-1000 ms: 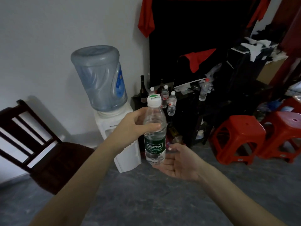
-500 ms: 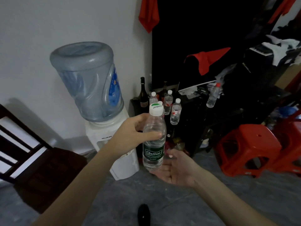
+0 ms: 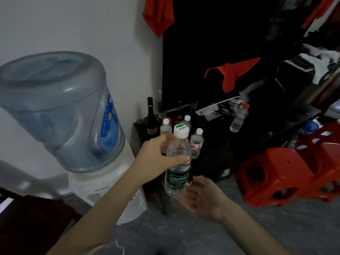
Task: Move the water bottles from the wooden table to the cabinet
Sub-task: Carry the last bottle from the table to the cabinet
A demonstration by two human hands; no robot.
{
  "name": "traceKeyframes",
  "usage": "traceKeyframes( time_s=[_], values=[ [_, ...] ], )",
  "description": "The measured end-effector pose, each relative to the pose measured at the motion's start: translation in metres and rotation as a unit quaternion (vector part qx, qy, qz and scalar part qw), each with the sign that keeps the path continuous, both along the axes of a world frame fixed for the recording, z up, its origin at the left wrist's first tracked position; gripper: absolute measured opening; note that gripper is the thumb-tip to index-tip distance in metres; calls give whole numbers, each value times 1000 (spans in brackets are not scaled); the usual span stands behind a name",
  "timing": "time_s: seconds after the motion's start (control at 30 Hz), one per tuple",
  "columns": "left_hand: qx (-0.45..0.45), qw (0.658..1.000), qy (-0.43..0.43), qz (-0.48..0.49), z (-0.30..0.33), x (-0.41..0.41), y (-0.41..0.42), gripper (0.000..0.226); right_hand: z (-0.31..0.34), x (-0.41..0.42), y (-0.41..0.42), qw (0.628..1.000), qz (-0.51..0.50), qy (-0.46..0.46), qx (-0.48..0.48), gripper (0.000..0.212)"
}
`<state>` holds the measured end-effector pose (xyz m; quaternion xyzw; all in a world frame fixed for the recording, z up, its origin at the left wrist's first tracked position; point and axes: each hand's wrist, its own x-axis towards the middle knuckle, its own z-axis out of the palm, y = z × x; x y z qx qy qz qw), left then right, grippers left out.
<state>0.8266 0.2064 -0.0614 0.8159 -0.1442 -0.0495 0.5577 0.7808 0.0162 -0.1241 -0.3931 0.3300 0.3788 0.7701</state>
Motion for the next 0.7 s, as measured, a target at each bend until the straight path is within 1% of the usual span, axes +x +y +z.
traceKeyframes(
  time_s=[0.17, 0.3, 0.5, 0.6, 0.7],
  values=[
    [-4, 1000, 19, -2, -22, 40, -13, 59, -15, 38, -23, 1000, -18, 11, -11, 48],
    [-2, 1000, 26, 12, -30, 65, -30, 60, -30, 71, -45, 1000, -18, 25, -3, 50],
    [-10, 996, 45, 73, -46, 92, -68, 60, -55, 128, -81, 999, -3, 47, -17, 46],
    [-7, 994, 39, 106, -59, 99, -88, 62, -75, 154, -98, 998, 4, 59, -9, 45],
    [2, 989, 52, 140, -75, 103, -104, 63, -103, 176, -109, 997, 21, 80, 12, 46]
  ],
)
